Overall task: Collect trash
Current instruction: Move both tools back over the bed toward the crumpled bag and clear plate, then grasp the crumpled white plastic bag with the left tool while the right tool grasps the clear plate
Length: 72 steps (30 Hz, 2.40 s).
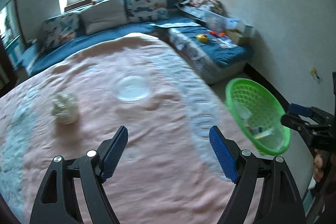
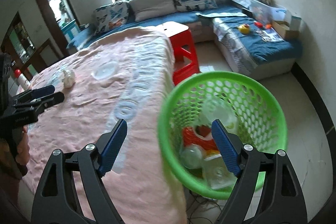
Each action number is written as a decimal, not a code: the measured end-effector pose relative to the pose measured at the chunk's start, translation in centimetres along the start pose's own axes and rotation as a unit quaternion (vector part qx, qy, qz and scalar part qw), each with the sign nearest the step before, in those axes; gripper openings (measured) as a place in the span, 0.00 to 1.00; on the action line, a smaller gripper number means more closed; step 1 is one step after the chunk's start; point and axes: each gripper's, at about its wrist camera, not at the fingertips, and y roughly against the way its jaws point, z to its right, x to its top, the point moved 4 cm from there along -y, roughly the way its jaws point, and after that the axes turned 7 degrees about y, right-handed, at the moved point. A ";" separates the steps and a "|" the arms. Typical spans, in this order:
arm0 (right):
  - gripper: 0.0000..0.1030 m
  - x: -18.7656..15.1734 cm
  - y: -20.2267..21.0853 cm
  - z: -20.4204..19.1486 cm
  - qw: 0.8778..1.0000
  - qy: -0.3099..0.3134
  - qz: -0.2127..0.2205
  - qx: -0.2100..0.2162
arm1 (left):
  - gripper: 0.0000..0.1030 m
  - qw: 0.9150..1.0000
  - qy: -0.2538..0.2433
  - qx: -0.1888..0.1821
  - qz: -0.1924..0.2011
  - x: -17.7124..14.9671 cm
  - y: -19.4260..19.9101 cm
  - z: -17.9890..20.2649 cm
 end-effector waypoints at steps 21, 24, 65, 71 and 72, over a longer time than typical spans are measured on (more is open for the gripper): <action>0.87 4.2 -6.3 -8.0 0.996 0.067 -0.023 0.044 | 0.91 0.988 0.120 0.098 -0.001 2.6 -2.6 -16.4; 0.89 5.0 -7.6 -9.3 0.995 0.083 -0.026 0.046 | 0.91 0.987 0.122 0.101 -0.012 3.0 -4.0 -17.3; 0.96 11.4 -24.2 -17.0 0.980 0.165 -0.102 0.039 | 0.40 0.993 0.118 0.012 -0.018 4.5 -8.2 -20.1; 0.91 11.9 -24.6 -16.2 0.985 0.136 -0.096 0.039 | 0.71 0.993 0.114 0.010 -0.004 4.3 -7.4 -20.1; 0.89 12.0 -24.5 -16.1 0.986 0.133 -0.093 0.039 | 0.73 0.993 0.115 0.010 -0.001 4.3 -7.3 -20.2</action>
